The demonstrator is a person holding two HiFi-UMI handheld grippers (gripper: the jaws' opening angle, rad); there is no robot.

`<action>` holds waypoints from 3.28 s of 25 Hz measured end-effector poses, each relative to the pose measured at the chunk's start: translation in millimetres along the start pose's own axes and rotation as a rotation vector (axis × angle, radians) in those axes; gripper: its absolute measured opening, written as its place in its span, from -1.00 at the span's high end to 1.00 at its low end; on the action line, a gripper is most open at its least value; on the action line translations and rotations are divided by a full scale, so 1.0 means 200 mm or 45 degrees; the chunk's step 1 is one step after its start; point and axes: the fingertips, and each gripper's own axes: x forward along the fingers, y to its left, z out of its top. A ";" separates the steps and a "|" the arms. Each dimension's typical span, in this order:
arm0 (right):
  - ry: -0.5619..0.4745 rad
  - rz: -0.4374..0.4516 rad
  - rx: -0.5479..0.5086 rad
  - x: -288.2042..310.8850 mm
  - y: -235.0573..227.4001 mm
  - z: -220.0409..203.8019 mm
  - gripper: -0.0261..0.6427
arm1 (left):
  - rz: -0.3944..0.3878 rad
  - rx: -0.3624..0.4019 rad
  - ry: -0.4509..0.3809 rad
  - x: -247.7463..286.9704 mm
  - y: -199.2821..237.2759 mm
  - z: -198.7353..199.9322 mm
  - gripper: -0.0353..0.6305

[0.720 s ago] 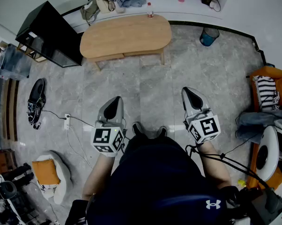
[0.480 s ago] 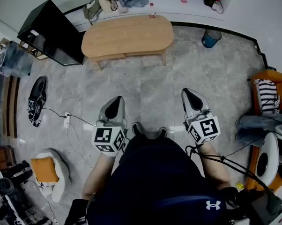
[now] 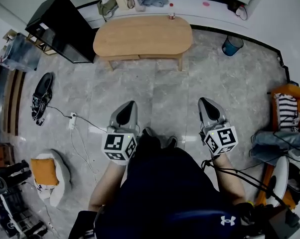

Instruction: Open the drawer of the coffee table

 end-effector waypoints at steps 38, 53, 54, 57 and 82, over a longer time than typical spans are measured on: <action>0.078 -0.181 0.081 1.00 -0.44 0.13 0.91 | -0.230 -0.107 0.161 1.02 0.61 0.00 0.89; 0.210 0.023 0.096 1.51 -1.06 0.00 0.91 | -0.031 -0.115 0.205 1.62 0.54 0.02 0.89; 0.219 0.038 0.090 1.54 -1.11 0.00 0.91 | -0.021 -0.123 0.195 1.65 0.54 0.03 0.89; 0.247 0.089 0.069 1.65 -1.22 -0.02 0.91 | 0.016 -0.171 0.185 1.74 0.53 0.03 0.89; 0.544 0.069 0.096 2.26 -1.64 -1.37 0.91 | -0.028 -0.092 0.484 2.36 1.20 -1.22 0.89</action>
